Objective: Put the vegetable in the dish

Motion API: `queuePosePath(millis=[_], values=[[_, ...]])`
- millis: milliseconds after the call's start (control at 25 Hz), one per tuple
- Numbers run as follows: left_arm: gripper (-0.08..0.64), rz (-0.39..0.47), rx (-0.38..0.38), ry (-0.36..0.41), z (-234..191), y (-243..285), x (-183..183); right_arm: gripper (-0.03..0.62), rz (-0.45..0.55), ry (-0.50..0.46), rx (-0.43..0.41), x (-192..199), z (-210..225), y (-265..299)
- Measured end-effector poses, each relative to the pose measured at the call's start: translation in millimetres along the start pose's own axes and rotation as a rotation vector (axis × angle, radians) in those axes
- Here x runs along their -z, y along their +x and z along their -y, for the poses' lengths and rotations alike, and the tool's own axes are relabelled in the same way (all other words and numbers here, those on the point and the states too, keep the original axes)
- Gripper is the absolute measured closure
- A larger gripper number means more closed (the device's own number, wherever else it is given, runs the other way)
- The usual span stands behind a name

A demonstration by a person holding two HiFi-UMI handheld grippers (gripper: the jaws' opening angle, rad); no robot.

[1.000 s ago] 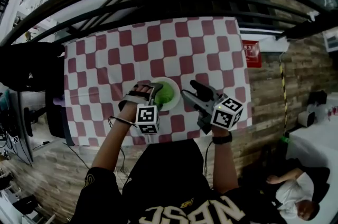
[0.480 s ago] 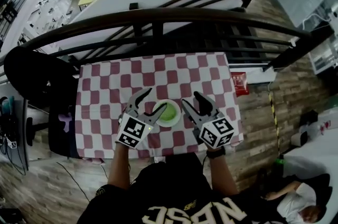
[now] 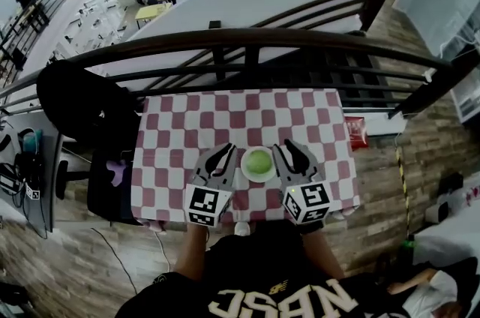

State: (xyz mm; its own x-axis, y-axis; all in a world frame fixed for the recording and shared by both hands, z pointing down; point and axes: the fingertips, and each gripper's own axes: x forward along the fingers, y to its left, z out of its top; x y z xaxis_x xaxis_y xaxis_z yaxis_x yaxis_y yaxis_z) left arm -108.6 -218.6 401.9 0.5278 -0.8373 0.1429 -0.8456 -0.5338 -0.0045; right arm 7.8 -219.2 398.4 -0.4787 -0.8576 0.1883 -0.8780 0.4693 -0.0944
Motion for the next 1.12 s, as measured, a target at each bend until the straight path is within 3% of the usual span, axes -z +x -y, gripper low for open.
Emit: queuePosePath(millis=[120,240,440,800,1120], values=[[0.541,0.014,-0.043,-0.064,-3.3,-7.1,-3.7,0.543,0.025,0.014,0.005,-3.0,-12.4,-3.6],[0.543,0.011,-0.077,-0.149,-1.4,-8.0,-4.3,0.569,0.021,0.05,0.045,-2.1,-14.6,-7.4],[0.543,0.068,-0.096,-0.107,6.9,-12.9,-22.1,0.577,0.045,0.004,0.122,-15.8,-12.3,-15.2],[0.543,0.124,-0.112,-0.09,16.9,-24.1,-29.9,0.577,0.05,0.014,0.134,-13.6,-12.2,-28.4],[0.543,0.15,-0.069,-0.138,30.3,-26.3,-35.8,0.577,0.041,-0.019,0.157,-12.9,-11.5,-42.4]])
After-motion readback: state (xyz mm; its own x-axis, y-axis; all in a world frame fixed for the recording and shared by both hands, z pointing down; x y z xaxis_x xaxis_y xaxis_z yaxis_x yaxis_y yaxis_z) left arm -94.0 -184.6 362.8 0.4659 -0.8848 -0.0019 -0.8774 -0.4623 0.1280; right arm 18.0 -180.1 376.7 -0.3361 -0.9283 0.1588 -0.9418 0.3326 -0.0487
